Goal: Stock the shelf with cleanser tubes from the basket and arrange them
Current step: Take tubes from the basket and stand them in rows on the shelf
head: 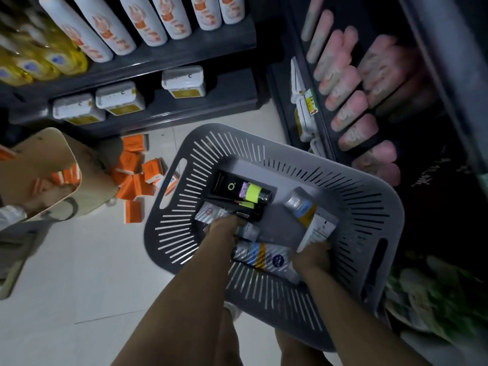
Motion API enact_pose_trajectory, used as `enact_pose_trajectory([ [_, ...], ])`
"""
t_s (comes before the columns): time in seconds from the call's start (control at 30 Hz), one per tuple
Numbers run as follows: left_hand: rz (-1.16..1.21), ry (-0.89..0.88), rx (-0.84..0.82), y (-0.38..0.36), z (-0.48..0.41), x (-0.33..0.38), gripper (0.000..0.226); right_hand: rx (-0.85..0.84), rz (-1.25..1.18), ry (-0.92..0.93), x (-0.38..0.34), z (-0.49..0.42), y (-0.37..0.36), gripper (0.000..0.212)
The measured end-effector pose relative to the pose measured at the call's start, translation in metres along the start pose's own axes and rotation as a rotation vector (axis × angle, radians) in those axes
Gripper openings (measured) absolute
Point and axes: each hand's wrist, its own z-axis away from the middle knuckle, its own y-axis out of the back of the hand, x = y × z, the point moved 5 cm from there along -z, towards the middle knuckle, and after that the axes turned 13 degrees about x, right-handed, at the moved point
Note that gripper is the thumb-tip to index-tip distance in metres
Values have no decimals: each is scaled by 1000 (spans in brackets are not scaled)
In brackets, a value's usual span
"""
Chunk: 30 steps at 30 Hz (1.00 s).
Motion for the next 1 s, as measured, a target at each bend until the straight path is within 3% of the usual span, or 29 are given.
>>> enact_pose_trajectory([
  [0.1,24,10,-37,10,3,0,34,13,-125,102,-21,16,14,73],
  [0.17,89,46,-83,18,14,0,37,14,-233,105,-33,29,28,78],
  [0.37,127,16,-168,48,77,19,17,56,-472,177,-61,69,70,75],
  [0.57,155,-410,-272,63,165,67,10,70,-818,172,-51,115,135,39],
  [0.63,192,-646,-319,65,202,79,20,106,-993,163,-35,138,160,45],
  [0.73,156,-892,-441,62,253,84,52,196,-1230,147,-2,182,192,62],
  [0.87,-7,-1164,-618,69,336,56,75,361,-1339,122,56,234,230,62],
  [1.0,-135,-1360,-856,75,424,2,49,606,-1380,201,122,299,273,48],
])
